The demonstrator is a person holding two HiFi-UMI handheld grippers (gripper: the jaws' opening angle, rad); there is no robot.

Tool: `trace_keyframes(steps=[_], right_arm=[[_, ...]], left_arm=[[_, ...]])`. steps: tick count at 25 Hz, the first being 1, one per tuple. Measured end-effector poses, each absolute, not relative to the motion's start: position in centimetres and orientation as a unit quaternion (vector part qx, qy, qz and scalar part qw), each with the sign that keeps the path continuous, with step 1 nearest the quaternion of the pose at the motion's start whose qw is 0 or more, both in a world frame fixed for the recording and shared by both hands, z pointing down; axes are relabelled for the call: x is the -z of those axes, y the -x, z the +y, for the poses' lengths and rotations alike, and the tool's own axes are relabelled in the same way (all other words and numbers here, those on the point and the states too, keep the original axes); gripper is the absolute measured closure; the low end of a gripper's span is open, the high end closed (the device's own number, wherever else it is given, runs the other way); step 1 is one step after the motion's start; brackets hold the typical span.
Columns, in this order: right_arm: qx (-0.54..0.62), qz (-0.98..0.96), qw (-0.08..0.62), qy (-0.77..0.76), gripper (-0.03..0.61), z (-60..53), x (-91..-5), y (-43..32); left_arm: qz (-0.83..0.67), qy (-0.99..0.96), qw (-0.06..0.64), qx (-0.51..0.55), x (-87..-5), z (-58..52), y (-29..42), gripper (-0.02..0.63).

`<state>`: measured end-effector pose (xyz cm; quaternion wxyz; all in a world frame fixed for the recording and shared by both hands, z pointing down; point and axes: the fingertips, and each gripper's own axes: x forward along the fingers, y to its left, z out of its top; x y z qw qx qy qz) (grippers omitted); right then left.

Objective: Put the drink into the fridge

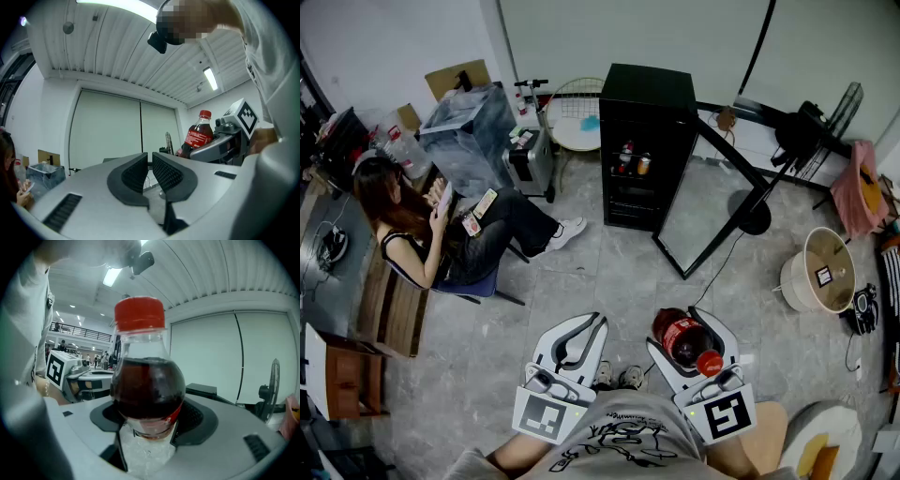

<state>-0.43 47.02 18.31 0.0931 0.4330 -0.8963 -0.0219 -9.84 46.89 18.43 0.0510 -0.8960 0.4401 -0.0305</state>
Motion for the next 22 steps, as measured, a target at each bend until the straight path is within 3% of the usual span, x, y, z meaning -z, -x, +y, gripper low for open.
trace_keyframes(steps=[22], right_arm=[[0.015, -0.891, 0.082, -0.446, 0.264, 45.2, -17.9, 6.6]], left_arm=[[0.425, 0.904, 0.053, 0.019, -18.3, 45.3, 15.5, 0.571]])
